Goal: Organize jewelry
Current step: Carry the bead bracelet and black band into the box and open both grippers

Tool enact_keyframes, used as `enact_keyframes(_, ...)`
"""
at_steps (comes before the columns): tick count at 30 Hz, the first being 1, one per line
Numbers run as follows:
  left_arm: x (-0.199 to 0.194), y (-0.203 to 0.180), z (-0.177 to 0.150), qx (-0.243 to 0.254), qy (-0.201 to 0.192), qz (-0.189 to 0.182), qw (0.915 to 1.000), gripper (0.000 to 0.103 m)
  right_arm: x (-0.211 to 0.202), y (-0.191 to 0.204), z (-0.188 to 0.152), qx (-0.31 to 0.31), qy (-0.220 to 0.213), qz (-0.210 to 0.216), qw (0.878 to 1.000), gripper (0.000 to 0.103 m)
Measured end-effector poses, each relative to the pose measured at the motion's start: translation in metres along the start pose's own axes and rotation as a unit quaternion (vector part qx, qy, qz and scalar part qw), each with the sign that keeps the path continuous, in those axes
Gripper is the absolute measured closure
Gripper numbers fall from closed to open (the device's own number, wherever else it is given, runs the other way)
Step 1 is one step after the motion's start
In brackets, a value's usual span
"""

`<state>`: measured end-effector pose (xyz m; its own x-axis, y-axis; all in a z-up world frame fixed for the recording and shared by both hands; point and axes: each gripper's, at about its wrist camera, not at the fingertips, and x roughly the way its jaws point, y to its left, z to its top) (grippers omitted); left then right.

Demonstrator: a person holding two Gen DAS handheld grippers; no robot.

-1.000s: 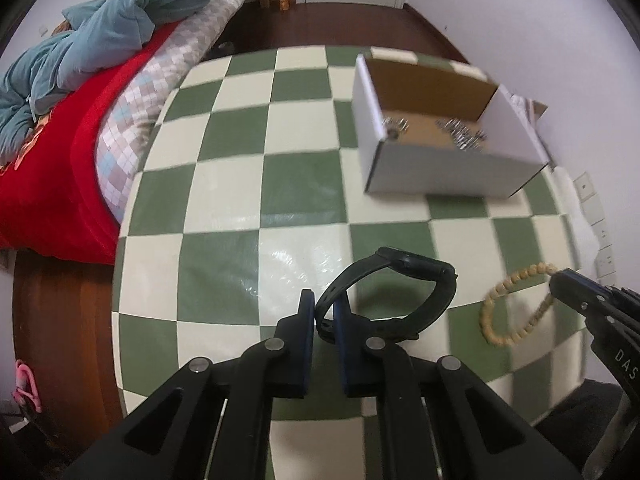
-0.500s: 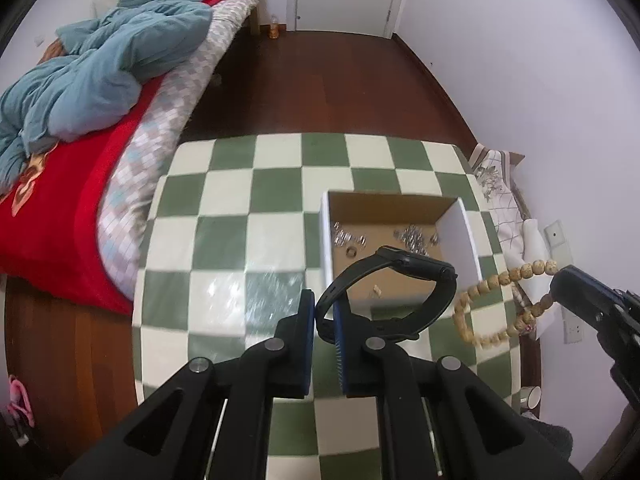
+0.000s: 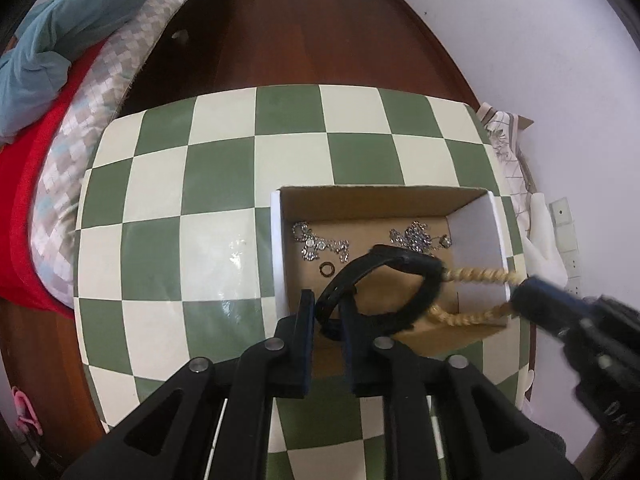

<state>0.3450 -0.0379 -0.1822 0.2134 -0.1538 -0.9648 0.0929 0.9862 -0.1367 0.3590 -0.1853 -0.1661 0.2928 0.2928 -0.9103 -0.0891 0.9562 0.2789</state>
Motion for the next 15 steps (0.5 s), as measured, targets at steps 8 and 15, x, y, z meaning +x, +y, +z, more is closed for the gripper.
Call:
enact_keyframes(8,-0.018,0.009,0.006,-0.025,-0.046,0.032,0.9981,0.028,0.013,-0.008,-0.004,-0.003,0.011,-0.053,0.999,0.028)
enact_keyframes(15,-0.035,0.017,-0.006,-0.021,-0.089,0.105,0.9902,0.000,0.011,-0.002,-0.013,-0.016,0.014,-0.138,0.990,0.000)
